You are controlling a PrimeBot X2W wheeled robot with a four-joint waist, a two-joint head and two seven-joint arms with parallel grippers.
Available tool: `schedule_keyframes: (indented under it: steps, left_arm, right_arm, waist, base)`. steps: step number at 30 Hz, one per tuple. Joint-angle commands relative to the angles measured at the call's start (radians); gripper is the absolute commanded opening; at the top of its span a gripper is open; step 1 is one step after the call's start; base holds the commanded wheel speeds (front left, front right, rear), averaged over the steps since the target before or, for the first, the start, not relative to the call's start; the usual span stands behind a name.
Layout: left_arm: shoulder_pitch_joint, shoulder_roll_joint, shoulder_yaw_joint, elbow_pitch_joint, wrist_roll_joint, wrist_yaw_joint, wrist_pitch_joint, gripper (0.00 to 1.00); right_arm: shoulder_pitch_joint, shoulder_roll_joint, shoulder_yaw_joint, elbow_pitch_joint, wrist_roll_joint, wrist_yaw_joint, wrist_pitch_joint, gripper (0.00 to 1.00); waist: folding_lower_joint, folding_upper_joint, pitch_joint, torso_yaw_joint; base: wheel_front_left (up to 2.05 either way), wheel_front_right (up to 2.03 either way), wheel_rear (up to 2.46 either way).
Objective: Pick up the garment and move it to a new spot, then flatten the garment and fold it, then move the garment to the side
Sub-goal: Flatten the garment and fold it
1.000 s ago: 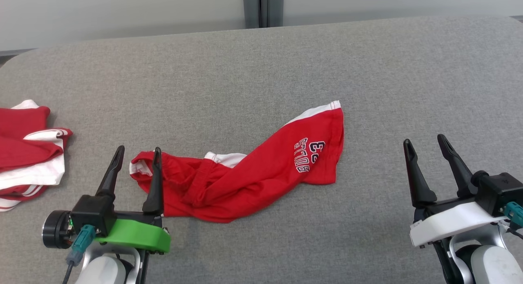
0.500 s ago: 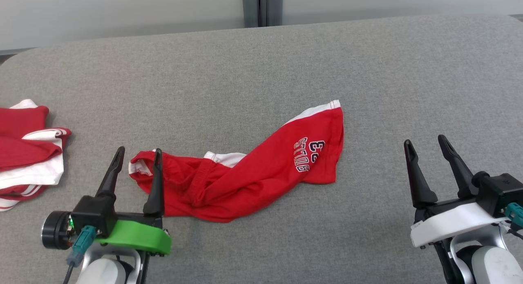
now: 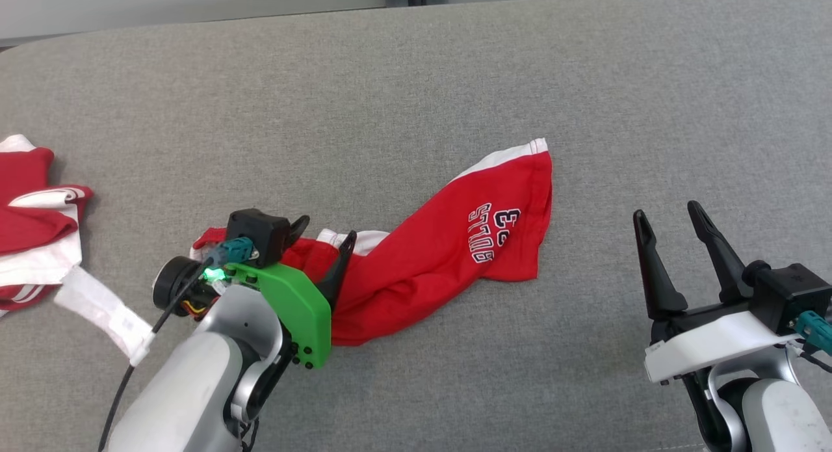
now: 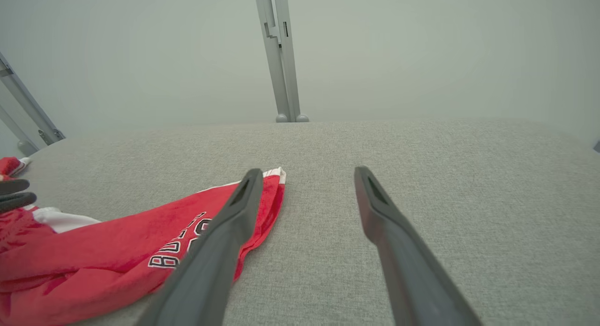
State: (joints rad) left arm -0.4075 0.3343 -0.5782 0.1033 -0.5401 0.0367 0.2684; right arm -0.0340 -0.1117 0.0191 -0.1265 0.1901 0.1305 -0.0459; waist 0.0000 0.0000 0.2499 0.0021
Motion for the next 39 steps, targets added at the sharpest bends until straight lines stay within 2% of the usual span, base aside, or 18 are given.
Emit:
schedule_keyframes:
  steps: [1,7,8,9,16,23,30,38,39]
  left_arm:
    - [-0.017,0.003,-0.001,0.02,-0.015,-0.006,0.033,1.0]
    - [-0.036,0.006,0.005,0.055,-0.052,-0.008,0.088,1.0]
    - [-0.037,0.005,0.006,0.057,-0.057,-0.009,0.089,0.45]
    - [-0.039,0.002,0.007,0.059,-0.064,-0.015,0.092,0.0]
    - [-0.071,0.013,0.008,0.055,-0.048,-0.024,0.075,0.0]
    - [-0.106,0.002,0.006,0.021,-0.022,-0.014,0.036,0.0]
    - [-0.131,-0.018,-0.009,-0.017,-0.004,-0.018,0.002,0.0]
    - [-0.141,-0.032,-0.016,-0.027,0.007,-0.024,-0.044,0.0]
    - [-0.14,-0.035,-0.014,-0.026,0.003,-0.025,-0.054,0.0]
  right_arm:
    - [-0.015,-0.001,0.002,0.005,0.001,0.0,-0.007,1.0]
    - [-0.021,0.0,-0.005,0.025,0.007,0.0,-0.019,1.0]
    - [-0.024,0.0,-0.006,0.029,0.008,0.0,-0.022,1.0]
    - [-0.029,-0.001,-0.007,0.033,0.009,0.0,-0.024,1.0]
    - [-0.089,-0.029,0.014,0.062,0.026,0.0,-0.025,1.0]
    - [-0.211,-0.096,0.065,0.143,0.052,0.0,-0.018,1.0]
    - [-0.358,-0.147,0.139,0.293,0.083,0.0,-0.019,1.0]
    - [-0.508,-0.173,0.231,0.483,0.135,0.0,-0.004,1.0]
    - [-0.519,-0.176,0.246,0.509,0.146,0.0,0.004,0.93]
  waist:
    - [0.0,0.0,0.016,-0.013]
    - [0.0,0.0,0.037,-0.021]
    - [0.0,0.0,0.04,-0.02]
    - [0.0,0.0,0.045,-0.018]
    - [0.0,0.0,0.086,-0.004]
    - [0.0,0.0,0.159,0.033]
    - [0.0,0.0,0.234,0.097]
    - [0.0,0.0,0.25,0.128]
    - [0.0,0.0,0.248,0.13]
  base:
    - [0.0,0.0,0.0]
    - [0.0,0.0,0.0]
    - [0.0,0.0,0.0]
    - [0.0,0.0,0.0]
    - [0.0,0.0,0.0]
    - [0.0,0.0,0.0]
    - [0.0,0.0,0.0]
    - [0.0,0.0,0.0]
    - [0.0,0.0,0.0]
